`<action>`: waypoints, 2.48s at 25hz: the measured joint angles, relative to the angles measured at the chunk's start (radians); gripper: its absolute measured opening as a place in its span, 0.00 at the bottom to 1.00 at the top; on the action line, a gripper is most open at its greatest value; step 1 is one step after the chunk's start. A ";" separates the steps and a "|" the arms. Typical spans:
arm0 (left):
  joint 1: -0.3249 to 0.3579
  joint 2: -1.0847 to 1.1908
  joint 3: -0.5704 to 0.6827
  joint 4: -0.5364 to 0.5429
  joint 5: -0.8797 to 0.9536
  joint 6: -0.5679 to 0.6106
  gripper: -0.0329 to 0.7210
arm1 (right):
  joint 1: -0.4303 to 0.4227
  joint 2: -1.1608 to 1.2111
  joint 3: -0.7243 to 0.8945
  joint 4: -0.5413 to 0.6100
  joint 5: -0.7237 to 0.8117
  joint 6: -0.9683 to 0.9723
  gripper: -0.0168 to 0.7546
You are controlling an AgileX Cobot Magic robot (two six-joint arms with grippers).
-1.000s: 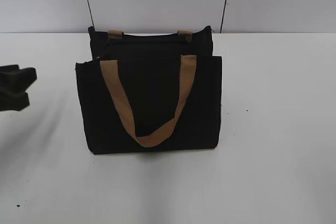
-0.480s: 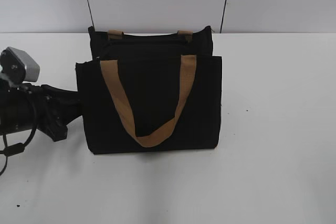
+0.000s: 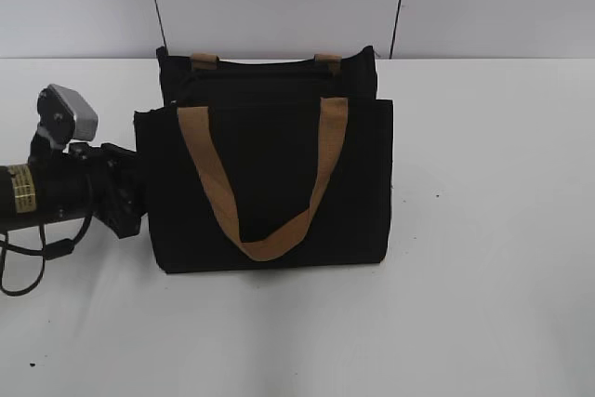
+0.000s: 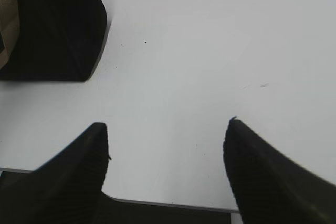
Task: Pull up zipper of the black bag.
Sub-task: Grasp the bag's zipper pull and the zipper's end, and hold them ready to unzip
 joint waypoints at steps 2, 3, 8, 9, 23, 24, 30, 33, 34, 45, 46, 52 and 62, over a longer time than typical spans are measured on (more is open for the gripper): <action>0.000 0.025 -0.023 0.023 -0.016 0.000 0.41 | 0.000 0.000 0.000 0.000 0.000 0.000 0.70; 0.000 0.035 -0.032 0.026 -0.027 0.000 0.40 | 0.000 0.000 0.000 0.000 0.000 0.000 0.70; 0.000 0.078 -0.073 0.032 -0.046 0.000 0.24 | 0.000 0.000 0.000 0.000 0.000 0.000 0.70; 0.000 0.080 -0.077 0.032 -0.047 0.000 0.17 | 0.000 0.000 0.000 0.000 0.000 0.000 0.70; 0.001 -0.019 -0.041 -0.027 0.086 0.019 0.09 | 0.000 0.000 0.000 0.000 0.000 0.000 0.70; 0.001 -0.043 -0.036 -0.052 0.113 0.046 0.09 | 0.000 0.000 0.000 0.000 0.000 0.000 0.70; -0.007 -0.150 -0.029 -0.291 0.194 0.265 0.09 | 0.000 0.000 0.000 0.000 0.000 0.000 0.70; -0.042 -0.184 -0.028 -0.436 0.201 0.410 0.09 | 0.000 0.000 0.000 0.000 0.000 0.000 0.70; -0.054 -0.192 -0.028 -0.459 0.202 0.439 0.09 | 0.000 0.000 0.000 0.000 0.000 0.000 0.70; -0.124 -0.322 -0.028 -0.599 0.301 0.548 0.09 | 0.000 0.000 0.000 0.000 0.000 0.000 0.70; -0.124 -0.339 -0.028 -0.597 0.320 0.548 0.09 | 0.000 0.000 0.000 0.000 0.000 0.000 0.70; -0.128 -0.444 -0.028 -0.583 0.439 0.535 0.09 | 0.000 0.000 0.000 0.003 -0.002 0.014 0.70; -0.171 -0.573 -0.028 -0.432 0.578 0.319 0.09 | 0.000 0.206 -0.036 0.199 -0.239 0.031 0.66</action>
